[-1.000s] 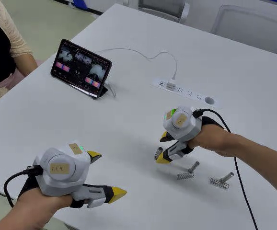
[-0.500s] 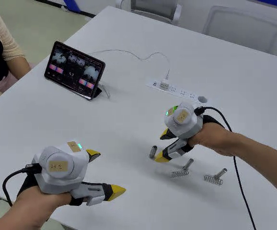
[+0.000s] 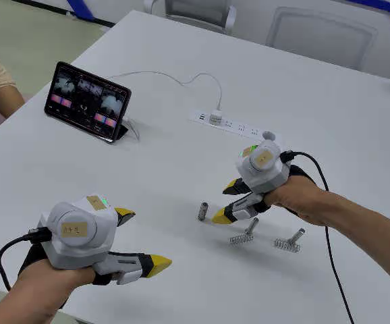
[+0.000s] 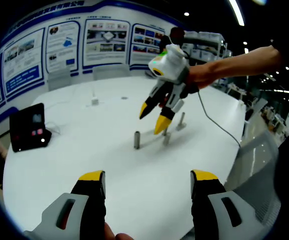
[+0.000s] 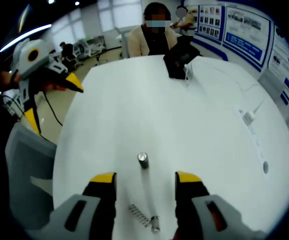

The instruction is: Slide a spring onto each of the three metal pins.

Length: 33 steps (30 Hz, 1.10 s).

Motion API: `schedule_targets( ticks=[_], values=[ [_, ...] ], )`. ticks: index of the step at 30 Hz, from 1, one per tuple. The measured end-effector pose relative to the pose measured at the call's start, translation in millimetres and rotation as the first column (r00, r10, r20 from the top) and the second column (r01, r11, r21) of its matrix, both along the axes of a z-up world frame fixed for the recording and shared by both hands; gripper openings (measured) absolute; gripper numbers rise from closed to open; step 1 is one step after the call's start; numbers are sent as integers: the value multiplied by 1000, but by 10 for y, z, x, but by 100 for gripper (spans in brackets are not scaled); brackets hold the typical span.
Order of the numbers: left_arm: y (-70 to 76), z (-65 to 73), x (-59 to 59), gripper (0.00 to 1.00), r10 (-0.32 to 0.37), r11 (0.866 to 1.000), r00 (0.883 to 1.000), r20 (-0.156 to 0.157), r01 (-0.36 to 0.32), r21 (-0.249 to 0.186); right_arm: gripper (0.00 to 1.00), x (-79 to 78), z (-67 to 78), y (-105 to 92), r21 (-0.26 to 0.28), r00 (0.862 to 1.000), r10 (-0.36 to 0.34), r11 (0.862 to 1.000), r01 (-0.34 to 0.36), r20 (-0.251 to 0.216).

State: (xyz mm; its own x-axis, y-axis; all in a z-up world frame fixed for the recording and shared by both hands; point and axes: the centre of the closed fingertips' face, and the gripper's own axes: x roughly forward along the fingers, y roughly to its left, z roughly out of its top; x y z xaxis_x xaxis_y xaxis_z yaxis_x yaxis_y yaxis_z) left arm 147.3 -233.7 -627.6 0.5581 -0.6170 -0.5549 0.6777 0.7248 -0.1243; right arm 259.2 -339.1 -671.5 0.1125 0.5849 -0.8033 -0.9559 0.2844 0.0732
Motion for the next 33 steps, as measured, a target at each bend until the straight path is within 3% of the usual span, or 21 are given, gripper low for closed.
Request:
schedule_targets(
  ticks=[12, 25, 33],
  values=[
    [-168, 24, 50, 70, -38, 999, 999, 2, 38, -3, 49, 22, 179, -210, 127, 989, -149, 981, 149, -8],
    [-319, 3, 106, 71, -65, 998, 998, -8, 65, -12, 54, -55, 242, -518, 165, 975, -224, 961, 221, -3],
    [-404, -6, 139, 71, -86, 996, 996, -8, 86, -8, 57, -192, 252, -667, 177, 968, -251, 953, 247, -1]
  ],
)
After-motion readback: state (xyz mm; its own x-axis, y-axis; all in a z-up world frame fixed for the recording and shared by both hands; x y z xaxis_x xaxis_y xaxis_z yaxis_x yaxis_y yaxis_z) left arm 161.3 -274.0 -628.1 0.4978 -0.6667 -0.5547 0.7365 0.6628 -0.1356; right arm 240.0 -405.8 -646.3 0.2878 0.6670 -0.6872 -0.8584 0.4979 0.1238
